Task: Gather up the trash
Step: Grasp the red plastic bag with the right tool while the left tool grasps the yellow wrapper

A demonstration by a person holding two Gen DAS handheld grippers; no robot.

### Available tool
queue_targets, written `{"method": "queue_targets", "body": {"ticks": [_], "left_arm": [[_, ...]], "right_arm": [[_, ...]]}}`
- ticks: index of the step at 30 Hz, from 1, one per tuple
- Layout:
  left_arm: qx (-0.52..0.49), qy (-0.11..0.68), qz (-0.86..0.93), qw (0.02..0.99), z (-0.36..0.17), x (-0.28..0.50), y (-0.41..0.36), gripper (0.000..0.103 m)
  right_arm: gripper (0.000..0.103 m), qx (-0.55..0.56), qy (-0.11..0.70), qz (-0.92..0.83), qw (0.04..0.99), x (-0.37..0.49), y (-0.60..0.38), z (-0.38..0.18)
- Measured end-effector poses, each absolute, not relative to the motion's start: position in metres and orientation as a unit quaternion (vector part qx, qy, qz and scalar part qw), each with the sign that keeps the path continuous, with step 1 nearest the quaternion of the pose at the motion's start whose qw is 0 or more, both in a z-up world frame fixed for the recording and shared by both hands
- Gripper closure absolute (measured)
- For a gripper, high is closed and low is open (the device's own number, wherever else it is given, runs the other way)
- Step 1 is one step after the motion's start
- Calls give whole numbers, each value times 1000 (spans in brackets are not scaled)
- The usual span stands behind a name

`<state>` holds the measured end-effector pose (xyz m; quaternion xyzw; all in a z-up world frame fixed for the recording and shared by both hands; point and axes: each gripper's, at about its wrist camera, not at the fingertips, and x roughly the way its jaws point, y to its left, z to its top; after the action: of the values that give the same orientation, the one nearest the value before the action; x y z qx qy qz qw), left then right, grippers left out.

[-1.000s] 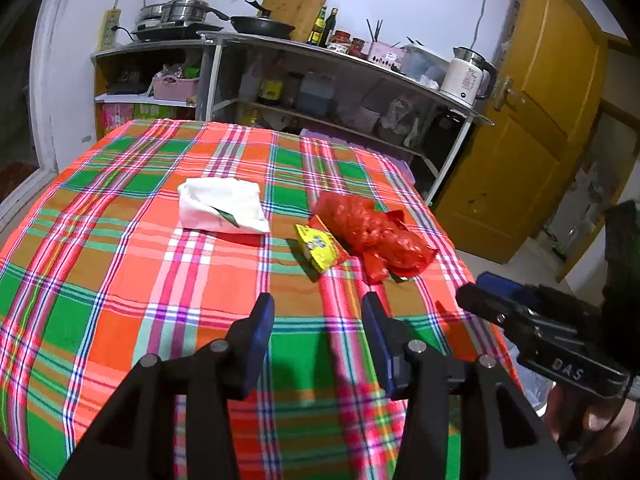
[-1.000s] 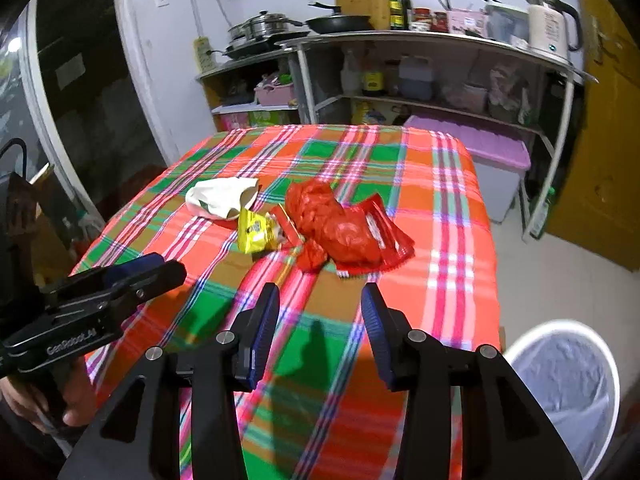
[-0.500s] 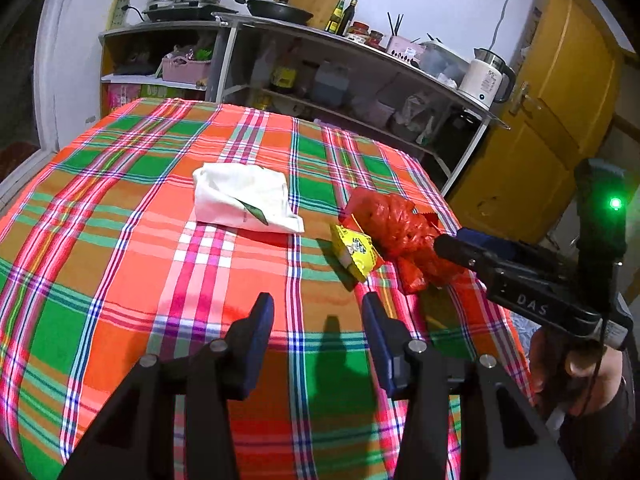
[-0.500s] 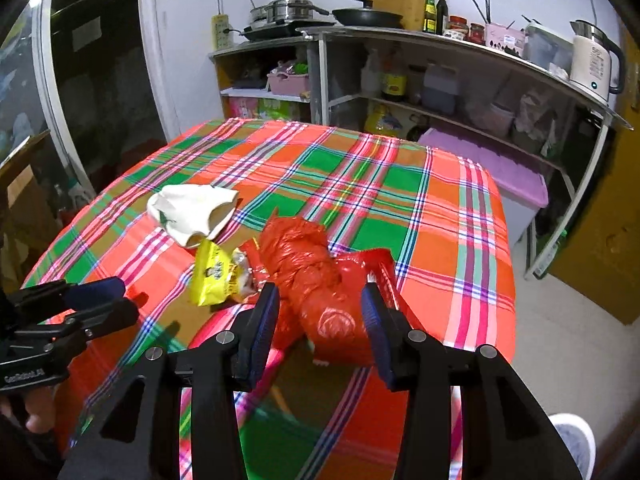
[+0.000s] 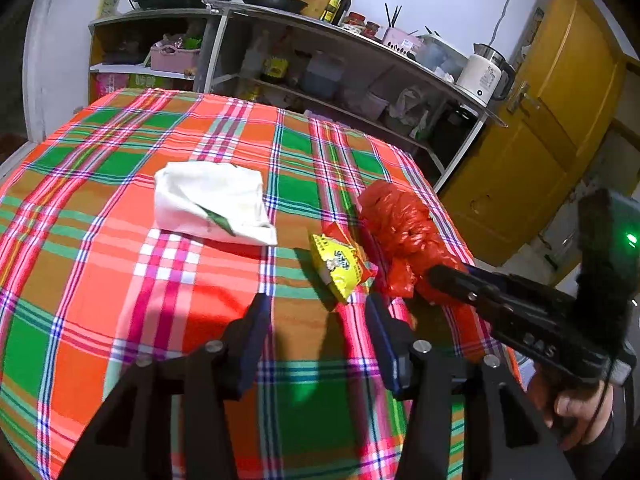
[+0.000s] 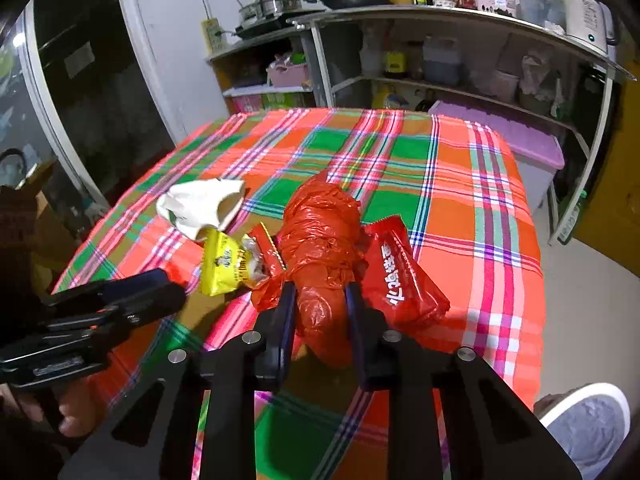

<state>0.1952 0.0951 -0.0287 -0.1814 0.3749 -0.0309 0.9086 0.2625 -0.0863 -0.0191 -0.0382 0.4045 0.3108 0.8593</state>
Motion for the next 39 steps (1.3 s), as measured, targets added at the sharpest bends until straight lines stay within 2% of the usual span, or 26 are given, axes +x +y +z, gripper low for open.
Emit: {"method": "queue_targets", "body": {"ticks": [16,17,19,21,28,39], "left_arm": [[-187,400,0,897,-41,237,77,46],[-184,400,2,898,-42,238,75,48],[-177,405,8,897,-45,242,72,61],[-173,404,6,898,-45,243,70,68],[-150,390,-9,909,-32,230,57,72],[-125,362,-40,923,-3,181,34,72]], "right_arm": [[79,18,373,305,876,246,-128,-1],[79,18,372,305,877,246,-130,-1],[79,20,371,305,877,245,-134,-2],[79,23,371,305,877,245,-137,-3],[79,34,365,296,882,236,-152,1],[79,39,352,267,896,197,-172,15]]}}
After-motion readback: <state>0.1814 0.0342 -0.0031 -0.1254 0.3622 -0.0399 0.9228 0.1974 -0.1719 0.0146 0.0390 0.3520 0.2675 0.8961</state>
